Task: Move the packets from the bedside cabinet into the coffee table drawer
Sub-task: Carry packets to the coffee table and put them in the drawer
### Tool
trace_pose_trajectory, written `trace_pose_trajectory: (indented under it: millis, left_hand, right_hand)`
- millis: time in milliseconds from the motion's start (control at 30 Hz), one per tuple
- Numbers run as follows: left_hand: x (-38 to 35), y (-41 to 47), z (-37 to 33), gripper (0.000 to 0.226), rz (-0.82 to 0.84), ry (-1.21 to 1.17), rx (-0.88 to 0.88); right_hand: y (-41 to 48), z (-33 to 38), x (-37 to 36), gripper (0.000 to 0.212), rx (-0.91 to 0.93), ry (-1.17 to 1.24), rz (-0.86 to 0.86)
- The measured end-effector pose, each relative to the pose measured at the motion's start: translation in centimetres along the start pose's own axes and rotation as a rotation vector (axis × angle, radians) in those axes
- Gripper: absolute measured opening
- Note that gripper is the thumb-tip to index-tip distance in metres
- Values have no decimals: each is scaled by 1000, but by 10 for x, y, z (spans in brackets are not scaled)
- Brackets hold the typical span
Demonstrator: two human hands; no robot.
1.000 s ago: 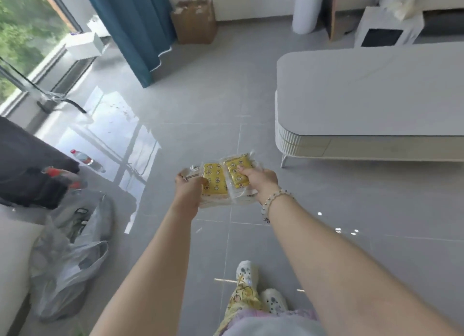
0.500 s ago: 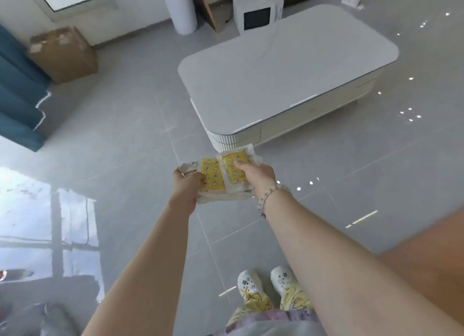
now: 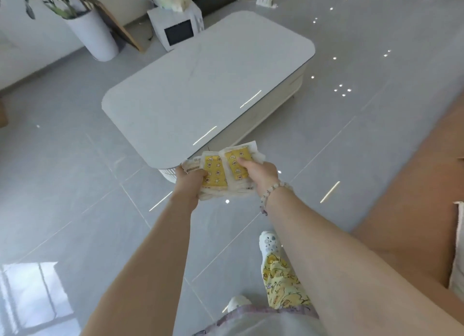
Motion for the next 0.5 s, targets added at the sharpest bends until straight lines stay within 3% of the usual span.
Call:
trace_pose_trajectory:
  millis: [233,500]
  left_hand:
    - [-80,45,-22,60,21,61,42]
    - [-165,90,-44,63,52,54,69]
  right_hand:
    - [60,47,38,26,-47,68,-52]
    - [125,103,77,41,-52,80,-94]
Point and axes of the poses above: each hand's wrist, its own y-axis towards the middle knuckle, its own x-axis out of the back of the hand, z = x × y, the point moved 4 cm from there along y, towards the middle knuckle, and after that the axes turned 4 degrees about -y, right-handed, at the moved point
